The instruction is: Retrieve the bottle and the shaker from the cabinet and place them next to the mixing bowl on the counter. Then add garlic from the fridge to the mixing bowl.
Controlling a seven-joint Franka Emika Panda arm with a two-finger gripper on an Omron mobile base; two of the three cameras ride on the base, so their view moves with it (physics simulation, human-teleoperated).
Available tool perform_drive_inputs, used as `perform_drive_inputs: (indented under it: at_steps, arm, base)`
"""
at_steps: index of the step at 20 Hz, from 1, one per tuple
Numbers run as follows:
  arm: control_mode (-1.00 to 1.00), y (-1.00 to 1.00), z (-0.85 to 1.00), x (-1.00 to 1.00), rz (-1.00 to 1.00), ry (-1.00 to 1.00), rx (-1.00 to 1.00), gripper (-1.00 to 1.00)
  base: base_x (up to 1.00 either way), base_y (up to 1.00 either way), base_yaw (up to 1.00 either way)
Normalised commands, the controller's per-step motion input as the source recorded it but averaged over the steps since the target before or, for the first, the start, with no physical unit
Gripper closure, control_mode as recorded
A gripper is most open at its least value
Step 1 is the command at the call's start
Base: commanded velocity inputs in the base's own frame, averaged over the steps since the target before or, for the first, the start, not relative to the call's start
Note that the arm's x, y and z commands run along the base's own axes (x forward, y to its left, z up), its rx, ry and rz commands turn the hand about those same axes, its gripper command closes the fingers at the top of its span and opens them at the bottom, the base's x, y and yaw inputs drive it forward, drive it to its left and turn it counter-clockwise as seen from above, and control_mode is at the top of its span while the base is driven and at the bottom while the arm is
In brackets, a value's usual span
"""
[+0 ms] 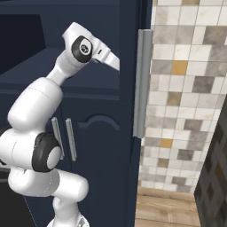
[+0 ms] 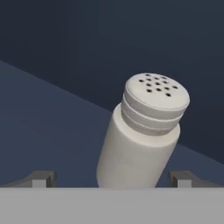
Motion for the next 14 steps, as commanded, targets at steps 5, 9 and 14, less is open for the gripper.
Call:
perform_drive_inputs:
  at_steps: [5,9,14]
  arm:
    - [-1.0,-0.42,0.0,0.0,0.0,0.0,0.0,-1.0]
    - [-1.0,-0.35,0.0,0.04,0.0,0.0,0.0,-1.0]
    - [-1.0,-0.02,0.0,0.0,0.0,0.0,0.0,-1.0]
  base:
    - [0.0,0.0,0.0]
    - [0.0,0.0,0.0]
    - [0.0,0.0,0.0]
